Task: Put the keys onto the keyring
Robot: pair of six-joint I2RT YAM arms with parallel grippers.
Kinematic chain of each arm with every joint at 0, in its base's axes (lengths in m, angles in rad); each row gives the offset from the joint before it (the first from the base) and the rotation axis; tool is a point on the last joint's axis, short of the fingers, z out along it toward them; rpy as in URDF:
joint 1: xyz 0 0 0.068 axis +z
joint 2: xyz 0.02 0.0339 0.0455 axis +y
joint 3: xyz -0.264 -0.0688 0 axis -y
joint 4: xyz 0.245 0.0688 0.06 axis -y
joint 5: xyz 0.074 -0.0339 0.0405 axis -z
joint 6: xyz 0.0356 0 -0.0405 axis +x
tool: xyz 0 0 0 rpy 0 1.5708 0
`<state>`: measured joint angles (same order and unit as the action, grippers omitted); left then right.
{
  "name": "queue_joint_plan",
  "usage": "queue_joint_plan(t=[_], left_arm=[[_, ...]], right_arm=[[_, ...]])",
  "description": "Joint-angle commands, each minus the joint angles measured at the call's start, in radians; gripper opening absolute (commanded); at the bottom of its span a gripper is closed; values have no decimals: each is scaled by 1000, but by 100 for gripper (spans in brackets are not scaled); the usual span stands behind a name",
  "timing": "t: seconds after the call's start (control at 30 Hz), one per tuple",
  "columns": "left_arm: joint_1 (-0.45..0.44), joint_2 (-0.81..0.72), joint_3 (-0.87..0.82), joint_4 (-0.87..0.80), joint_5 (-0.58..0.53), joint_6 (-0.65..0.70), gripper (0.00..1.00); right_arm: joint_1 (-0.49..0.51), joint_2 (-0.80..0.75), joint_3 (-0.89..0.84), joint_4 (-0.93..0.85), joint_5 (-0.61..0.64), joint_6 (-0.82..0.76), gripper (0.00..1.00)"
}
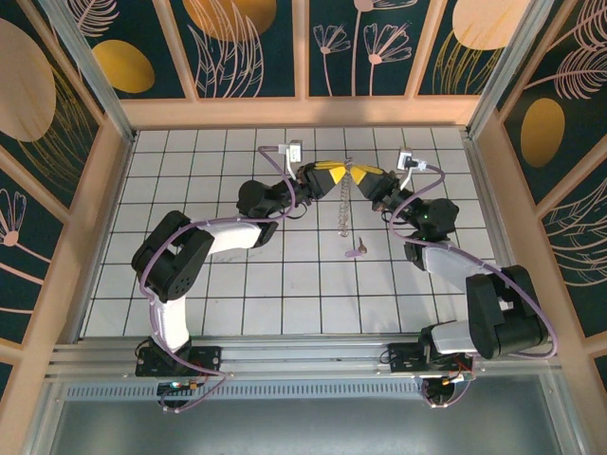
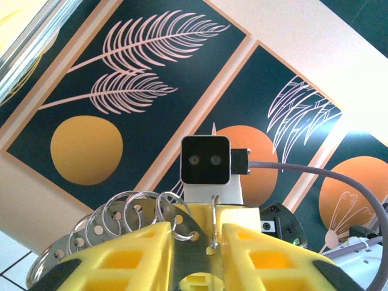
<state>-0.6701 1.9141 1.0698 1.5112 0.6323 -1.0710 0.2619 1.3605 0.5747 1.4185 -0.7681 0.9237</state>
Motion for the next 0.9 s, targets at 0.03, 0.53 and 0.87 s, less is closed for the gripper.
queue_joint_plan(t=[0.03, 0.53, 0.87], left_arm=[[-6, 0, 4, 81, -22, -13, 32], [-16, 22, 13, 95, -20, -22, 31], [-19, 28, 19, 97, -19, -23, 27]], right_arm=[[9, 4, 30, 83, 39, 10, 0], [22, 35, 41, 106, 50, 29, 0], [34, 47, 46, 105, 47, 27, 0]])
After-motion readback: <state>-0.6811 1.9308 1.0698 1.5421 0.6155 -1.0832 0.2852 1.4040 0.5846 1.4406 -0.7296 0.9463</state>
